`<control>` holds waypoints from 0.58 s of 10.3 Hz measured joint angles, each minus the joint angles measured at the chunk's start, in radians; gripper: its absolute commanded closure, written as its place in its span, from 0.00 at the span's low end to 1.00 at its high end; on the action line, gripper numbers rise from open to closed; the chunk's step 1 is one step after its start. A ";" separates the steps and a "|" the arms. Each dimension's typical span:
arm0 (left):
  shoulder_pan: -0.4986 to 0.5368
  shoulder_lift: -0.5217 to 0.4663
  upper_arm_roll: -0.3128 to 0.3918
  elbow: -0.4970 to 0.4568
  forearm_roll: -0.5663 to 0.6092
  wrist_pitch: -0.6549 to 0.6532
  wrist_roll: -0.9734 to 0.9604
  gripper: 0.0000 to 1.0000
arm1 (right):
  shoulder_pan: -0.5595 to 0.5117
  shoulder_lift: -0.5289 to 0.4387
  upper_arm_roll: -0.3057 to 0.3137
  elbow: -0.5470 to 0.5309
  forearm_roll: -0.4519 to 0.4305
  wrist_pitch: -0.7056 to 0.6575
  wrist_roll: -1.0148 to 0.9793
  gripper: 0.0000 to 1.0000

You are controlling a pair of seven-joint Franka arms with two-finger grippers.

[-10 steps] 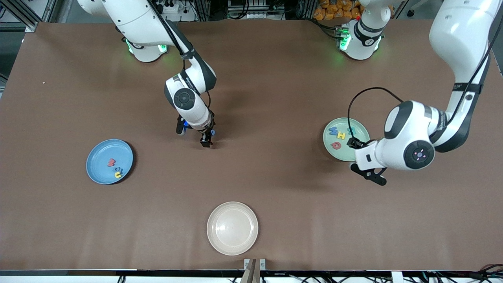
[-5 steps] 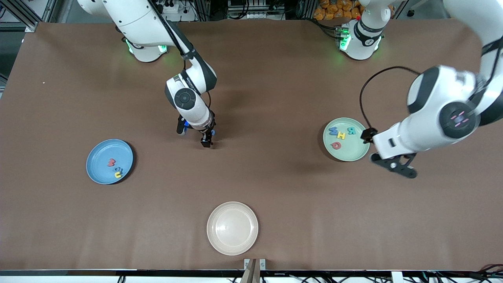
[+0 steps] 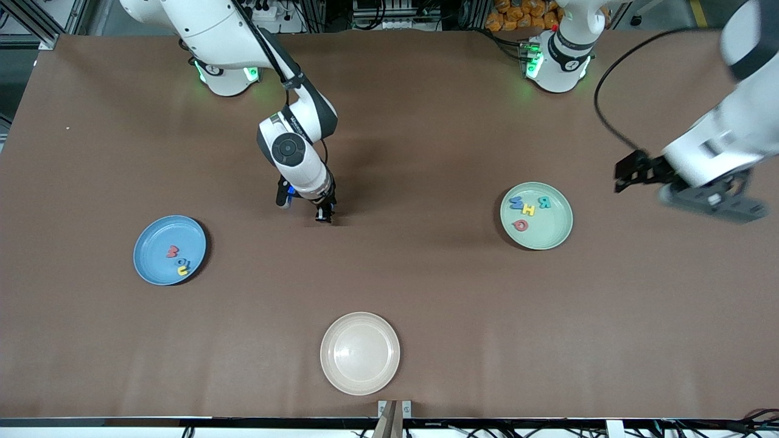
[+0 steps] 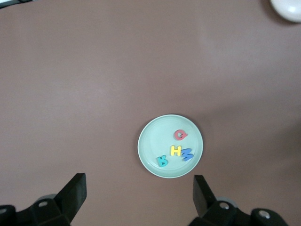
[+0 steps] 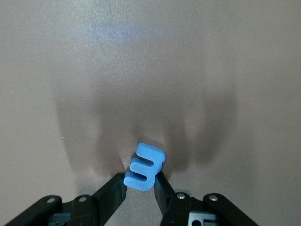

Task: Sort upper and lower case letters into plates
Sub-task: 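Lift the blue e with the right gripper while the left gripper withdraws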

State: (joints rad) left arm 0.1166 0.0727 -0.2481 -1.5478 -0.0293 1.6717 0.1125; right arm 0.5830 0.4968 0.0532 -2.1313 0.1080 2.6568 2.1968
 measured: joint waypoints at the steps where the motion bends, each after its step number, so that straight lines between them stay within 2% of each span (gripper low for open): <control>1: -0.007 -0.021 0.022 -0.002 -0.008 -0.011 0.000 0.00 | 0.001 0.000 0.000 0.000 -0.003 0.000 0.000 1.00; 4: -0.017 -0.032 0.030 -0.012 -0.008 -0.028 -0.007 0.00 | 0.002 -0.006 -0.001 0.002 -0.010 0.002 -0.045 1.00; 6: -0.026 -0.032 0.044 -0.021 -0.009 -0.048 -0.070 0.00 | -0.019 -0.042 -0.011 0.004 -0.011 -0.042 -0.177 1.00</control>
State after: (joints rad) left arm 0.0903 0.0409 -0.2043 -1.5684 -0.0383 1.6241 0.0429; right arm 0.5639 0.4553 0.0426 -2.1271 0.0966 2.6148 2.0203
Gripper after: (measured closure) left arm 0.000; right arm 0.714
